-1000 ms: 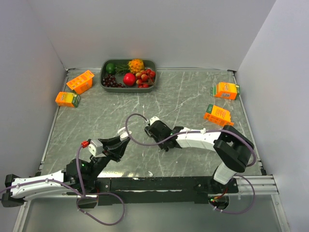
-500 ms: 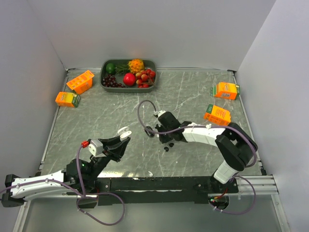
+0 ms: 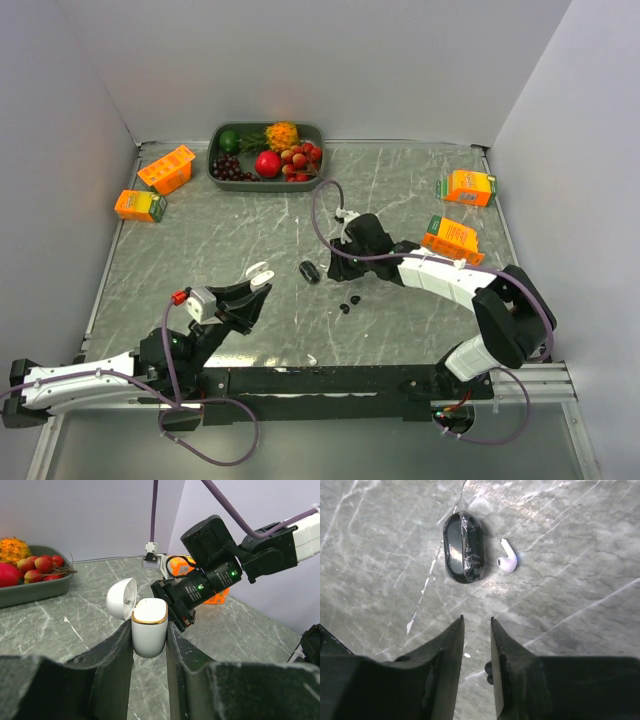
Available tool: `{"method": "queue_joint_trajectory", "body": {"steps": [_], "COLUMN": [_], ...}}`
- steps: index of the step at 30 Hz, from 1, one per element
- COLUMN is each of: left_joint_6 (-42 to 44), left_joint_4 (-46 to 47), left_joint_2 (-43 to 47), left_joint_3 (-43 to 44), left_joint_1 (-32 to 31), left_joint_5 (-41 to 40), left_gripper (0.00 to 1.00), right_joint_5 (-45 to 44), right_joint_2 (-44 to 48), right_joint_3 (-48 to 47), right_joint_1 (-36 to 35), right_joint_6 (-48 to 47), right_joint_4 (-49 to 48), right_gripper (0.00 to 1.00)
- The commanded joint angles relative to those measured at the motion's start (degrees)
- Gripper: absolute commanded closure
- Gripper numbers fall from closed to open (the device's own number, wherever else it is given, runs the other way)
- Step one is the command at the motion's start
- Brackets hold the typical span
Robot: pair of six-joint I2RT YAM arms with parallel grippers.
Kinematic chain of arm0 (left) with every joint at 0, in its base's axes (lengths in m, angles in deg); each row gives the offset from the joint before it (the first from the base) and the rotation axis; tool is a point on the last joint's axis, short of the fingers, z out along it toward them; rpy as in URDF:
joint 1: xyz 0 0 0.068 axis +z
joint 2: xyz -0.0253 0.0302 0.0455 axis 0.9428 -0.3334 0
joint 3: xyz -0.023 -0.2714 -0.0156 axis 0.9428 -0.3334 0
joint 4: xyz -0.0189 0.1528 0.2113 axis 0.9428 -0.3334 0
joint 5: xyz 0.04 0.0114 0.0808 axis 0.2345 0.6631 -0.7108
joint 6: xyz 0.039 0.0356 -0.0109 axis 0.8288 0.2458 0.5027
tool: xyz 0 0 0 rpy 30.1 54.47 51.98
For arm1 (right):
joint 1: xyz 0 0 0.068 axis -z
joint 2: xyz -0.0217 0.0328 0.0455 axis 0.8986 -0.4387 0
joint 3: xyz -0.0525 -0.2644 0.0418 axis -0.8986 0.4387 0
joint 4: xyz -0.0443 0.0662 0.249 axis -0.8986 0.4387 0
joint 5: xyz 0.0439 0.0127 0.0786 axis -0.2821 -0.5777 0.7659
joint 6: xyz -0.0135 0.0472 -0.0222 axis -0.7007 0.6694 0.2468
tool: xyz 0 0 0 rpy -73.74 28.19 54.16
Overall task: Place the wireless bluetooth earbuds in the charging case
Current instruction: Pick up the earbud from the center of the board.
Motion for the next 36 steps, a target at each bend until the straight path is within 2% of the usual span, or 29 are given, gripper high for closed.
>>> {"method": "queue_joint_trajectory", "body": {"steps": [1, 15, 36], "left_joint_6": [-0.5, -0.9, -1.2], "left_joint_4": [3.3, 1.6, -0.4], "left_joint_2": [-1.0, -0.5, 1.8], "left_joint_3": [0.4, 0.7, 0.5], "left_joint_1": [-0.3, -0.2, -0.3], "left_joint_5": [-0.4, -1.0, -1.2], "left_gripper": [0.99, 0.99, 0.99], "right_joint_5": [-4.3, -10.8, -13.4], "right_joint_2": [-1.0, -15.7, -20.2], "right_joint_3": [-4.9, -17.6, -20.5], "right_joint_1": [0.1, -0.3, -2.4], "right_joint_6": [-2.5, 0.8, 1.0], "right_joint_4": [3.8, 10.4, 11.1], "right_gripper": [0.62, 0.58, 0.52]}}
